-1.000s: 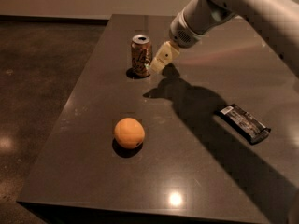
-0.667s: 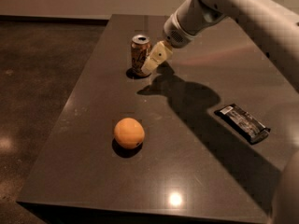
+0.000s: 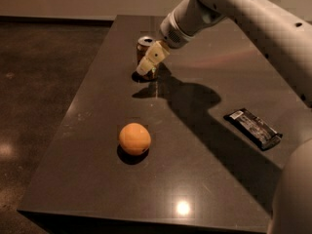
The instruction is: Knock orange can over
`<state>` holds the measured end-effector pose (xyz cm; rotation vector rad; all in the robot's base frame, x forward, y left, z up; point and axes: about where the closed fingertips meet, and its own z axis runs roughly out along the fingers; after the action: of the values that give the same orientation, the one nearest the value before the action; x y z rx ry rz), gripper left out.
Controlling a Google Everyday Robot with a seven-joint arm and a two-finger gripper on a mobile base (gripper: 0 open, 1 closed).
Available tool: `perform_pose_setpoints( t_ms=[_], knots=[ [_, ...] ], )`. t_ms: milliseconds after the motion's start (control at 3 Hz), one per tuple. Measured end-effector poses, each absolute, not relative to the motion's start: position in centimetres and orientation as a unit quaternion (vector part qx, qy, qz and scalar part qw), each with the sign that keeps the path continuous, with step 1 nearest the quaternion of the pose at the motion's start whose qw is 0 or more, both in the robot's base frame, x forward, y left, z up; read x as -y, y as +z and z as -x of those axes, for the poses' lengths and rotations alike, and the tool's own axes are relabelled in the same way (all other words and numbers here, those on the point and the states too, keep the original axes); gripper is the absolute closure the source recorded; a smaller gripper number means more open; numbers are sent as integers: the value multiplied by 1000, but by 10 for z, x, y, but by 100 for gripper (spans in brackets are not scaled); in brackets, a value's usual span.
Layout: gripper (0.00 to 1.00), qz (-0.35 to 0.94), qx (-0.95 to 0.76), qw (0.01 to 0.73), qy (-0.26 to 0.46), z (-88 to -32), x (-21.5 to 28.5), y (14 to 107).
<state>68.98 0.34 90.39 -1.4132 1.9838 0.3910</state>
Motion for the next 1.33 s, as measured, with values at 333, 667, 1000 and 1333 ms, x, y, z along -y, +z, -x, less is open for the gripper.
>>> perform_pose_setpoints(
  t_ms=[333,667,1000,1333],
  knots=[
    [15,550,-752,327,155,-692,-16,902],
    [45,559,-746,324,160,-694,-24,903],
    [77,564,-745,321,158,-688,-21,914],
    [99,568,-753,300,139,-672,-8,929]
  ],
)
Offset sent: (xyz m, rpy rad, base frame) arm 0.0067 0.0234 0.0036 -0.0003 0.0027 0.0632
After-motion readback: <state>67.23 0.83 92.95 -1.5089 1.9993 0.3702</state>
